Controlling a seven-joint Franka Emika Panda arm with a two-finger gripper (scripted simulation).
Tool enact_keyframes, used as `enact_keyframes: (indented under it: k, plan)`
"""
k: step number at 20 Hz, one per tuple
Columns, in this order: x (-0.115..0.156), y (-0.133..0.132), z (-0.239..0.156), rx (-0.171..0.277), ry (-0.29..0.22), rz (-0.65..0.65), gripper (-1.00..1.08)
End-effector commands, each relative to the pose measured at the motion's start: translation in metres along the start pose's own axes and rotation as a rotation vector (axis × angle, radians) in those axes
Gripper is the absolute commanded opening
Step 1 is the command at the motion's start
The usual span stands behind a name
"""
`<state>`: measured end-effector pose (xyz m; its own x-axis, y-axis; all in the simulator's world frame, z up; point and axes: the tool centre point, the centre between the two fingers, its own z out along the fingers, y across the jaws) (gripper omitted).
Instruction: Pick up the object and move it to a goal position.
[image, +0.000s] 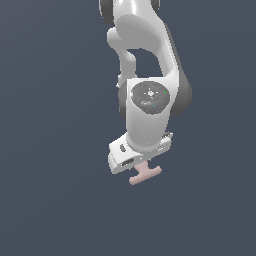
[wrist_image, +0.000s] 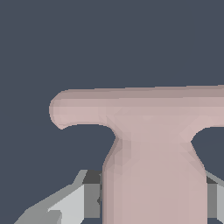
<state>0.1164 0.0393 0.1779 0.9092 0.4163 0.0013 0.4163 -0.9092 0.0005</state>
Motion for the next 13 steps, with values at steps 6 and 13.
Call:
enact_keyframes:
  k: [6,13]
  plan:
    - [0.011,-0.016,-0.044,0.0,-0.001,0.001,-1.0]
    - [0.014,-0.018,-0.051,0.0,-0.001,0.001,-1.0]
